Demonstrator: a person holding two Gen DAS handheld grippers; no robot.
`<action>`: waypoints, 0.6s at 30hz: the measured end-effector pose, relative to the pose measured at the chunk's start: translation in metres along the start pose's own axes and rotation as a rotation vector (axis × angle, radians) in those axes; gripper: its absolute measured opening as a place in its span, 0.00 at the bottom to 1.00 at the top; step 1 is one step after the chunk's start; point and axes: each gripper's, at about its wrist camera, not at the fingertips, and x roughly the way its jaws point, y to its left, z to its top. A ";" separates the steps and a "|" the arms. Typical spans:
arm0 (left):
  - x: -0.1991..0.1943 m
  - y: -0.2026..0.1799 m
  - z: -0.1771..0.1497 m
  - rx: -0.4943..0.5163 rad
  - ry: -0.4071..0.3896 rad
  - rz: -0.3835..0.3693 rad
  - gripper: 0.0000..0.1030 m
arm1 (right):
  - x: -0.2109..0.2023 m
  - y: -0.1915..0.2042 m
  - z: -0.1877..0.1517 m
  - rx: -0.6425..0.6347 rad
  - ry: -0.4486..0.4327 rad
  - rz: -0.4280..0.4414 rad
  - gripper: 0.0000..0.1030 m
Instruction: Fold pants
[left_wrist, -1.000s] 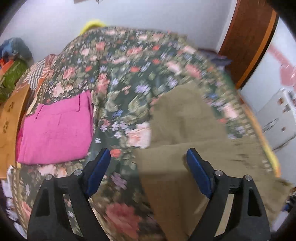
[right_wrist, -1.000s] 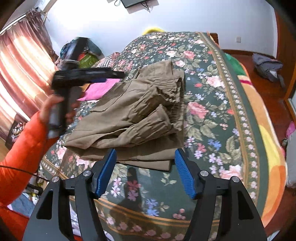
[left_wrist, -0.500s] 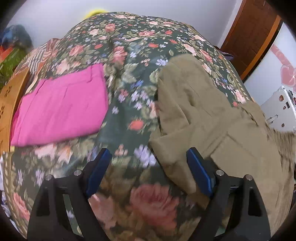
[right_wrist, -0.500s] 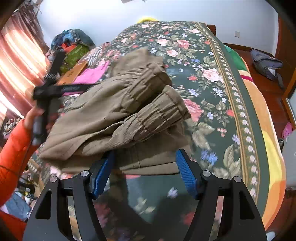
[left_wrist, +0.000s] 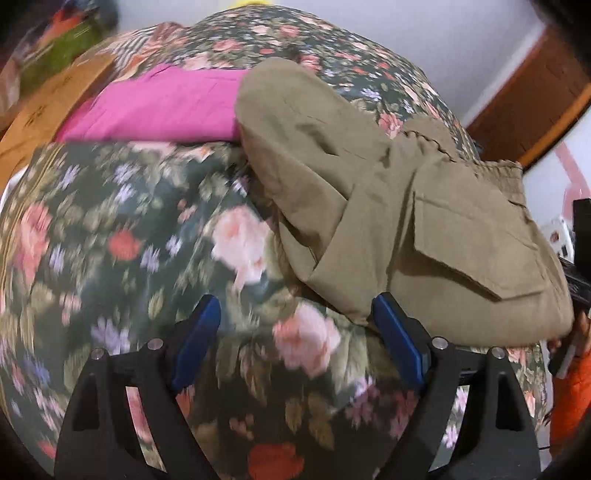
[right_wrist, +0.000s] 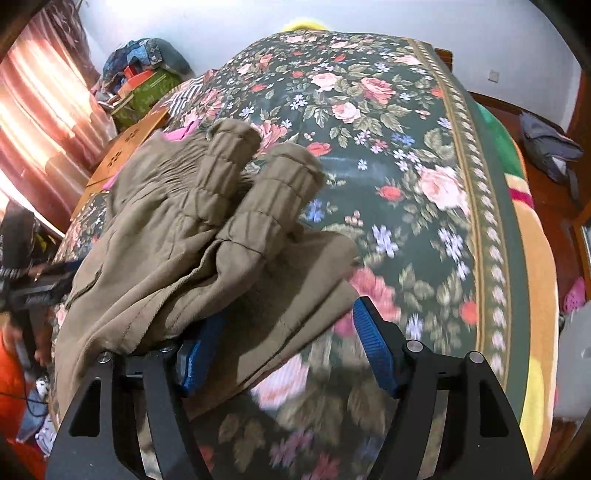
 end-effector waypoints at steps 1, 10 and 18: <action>-0.003 -0.003 -0.004 0.001 -0.009 0.018 0.84 | 0.003 -0.001 0.004 -0.002 -0.001 0.000 0.65; -0.034 -0.009 0.003 0.081 -0.072 0.093 0.80 | -0.009 0.001 0.010 -0.018 -0.038 -0.095 0.65; -0.030 -0.011 0.036 0.150 -0.117 0.152 0.80 | -0.065 0.022 -0.009 0.006 -0.144 -0.072 0.65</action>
